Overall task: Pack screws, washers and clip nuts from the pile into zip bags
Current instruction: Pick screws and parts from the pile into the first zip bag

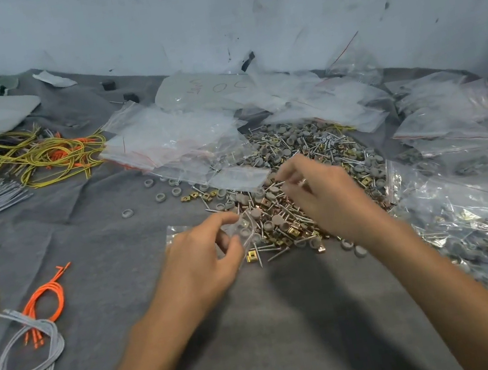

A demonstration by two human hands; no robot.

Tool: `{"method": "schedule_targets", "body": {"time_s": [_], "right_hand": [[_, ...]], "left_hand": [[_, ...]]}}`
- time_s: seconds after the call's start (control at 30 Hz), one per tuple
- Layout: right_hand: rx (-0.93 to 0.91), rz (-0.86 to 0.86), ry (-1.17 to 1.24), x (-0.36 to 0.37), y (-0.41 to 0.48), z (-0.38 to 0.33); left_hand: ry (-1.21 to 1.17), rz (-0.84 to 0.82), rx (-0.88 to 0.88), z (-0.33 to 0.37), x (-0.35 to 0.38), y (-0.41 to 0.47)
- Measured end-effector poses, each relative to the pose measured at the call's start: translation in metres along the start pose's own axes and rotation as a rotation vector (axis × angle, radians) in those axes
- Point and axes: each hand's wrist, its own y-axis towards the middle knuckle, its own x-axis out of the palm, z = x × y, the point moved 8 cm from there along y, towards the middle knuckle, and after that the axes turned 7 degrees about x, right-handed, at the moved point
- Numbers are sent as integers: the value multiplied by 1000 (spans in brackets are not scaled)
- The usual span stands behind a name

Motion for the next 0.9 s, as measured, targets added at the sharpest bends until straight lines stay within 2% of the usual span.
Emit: {"method": "schedule_targets", "body": {"time_s": [0.07, 0.2, 0.6, 0.7, 0.77, 0.83, 0.9], "right_hand": [[64, -51, -166, -5, 11, 21], [58, -185, -419, 19, 23, 34], [-47, -112, -538, 28, 26, 22], [28, -39, -349, 12, 21, 25], [80, 9, -38, 2, 13, 21], [108, -36, 314, 5, 3, 10], [107, -125, 509, 17, -4, -4]], "left_hand": [[-1, -5, 13, 2, 0, -1], [-8, -23, 16, 3, 1, -1], [19, -52, -9, -2, 5, -1], [9, -46, -14, -3, 6, -2], [11, -43, -17, -4, 6, -1], [13, -40, -20, -5, 6, -1], [9, -42, -22, -5, 7, -1]]}}
